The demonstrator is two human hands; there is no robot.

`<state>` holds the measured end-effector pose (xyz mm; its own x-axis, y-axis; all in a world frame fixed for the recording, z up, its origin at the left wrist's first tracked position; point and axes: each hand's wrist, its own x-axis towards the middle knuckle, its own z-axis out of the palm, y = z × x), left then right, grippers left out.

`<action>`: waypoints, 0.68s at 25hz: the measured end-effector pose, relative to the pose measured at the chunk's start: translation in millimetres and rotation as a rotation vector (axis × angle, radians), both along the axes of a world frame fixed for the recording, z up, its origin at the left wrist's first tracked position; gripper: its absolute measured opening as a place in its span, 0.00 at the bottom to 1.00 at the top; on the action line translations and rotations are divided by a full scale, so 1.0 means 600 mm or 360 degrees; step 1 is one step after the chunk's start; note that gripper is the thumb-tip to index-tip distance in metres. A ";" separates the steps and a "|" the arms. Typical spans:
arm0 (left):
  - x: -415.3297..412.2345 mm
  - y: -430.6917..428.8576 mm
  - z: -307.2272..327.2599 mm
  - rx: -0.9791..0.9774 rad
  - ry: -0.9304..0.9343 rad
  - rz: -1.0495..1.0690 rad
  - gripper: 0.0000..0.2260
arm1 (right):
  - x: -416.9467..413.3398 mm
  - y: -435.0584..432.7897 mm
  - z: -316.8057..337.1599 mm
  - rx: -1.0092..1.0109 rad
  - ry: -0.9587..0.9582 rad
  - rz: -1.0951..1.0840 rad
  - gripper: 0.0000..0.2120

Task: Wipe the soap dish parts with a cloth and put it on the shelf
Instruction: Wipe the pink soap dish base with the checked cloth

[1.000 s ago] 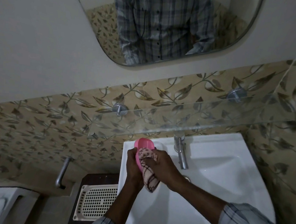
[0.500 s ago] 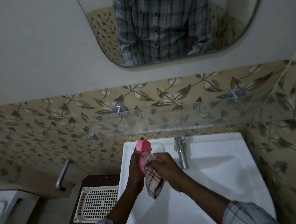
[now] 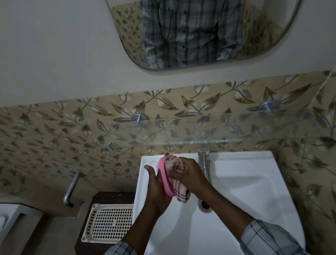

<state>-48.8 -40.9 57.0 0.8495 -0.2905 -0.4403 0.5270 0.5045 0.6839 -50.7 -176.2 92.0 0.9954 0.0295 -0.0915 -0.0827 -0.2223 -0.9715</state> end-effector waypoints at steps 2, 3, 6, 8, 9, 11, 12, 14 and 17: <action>0.003 -0.001 0.010 -0.0050 0.0129 -0.0065 0.35 | -0.005 0.000 0.000 -0.0409 -0.0119 0.0114 0.17; 0.004 0.001 0.011 -0.0047 0.0152 -0.0074 0.32 | -0.008 0.001 0.002 -0.0436 -0.0117 0.0133 0.17; -0.003 0.000 0.004 0.0024 0.0060 0.0019 0.30 | -0.019 0.014 0.013 -0.0161 0.0098 -0.0058 0.13; -0.010 -0.011 -0.002 0.0233 -0.0105 0.0045 0.30 | -0.027 0.033 0.023 0.0246 0.0264 -0.0223 0.18; -0.011 -0.015 -0.004 0.0288 -0.0148 0.0042 0.30 | -0.026 0.037 0.029 0.0286 0.0228 -0.0280 0.20; -0.010 -0.013 -0.007 0.0244 -0.0178 0.0041 0.31 | -0.017 0.036 0.041 0.0090 0.0048 -0.0284 0.22; -0.010 -0.007 -0.009 0.0180 -0.0181 0.0031 0.33 | -0.012 0.034 0.044 -0.0033 -0.0039 -0.0244 0.23; -0.008 0.003 -0.011 0.0000 -0.0118 0.0003 0.36 | -0.007 0.029 0.038 -0.0333 -0.0214 -0.0136 0.20; 0.003 0.015 0.003 -0.0245 0.0157 -0.0113 0.39 | -0.025 0.016 0.009 -0.0615 -0.0626 0.0130 0.15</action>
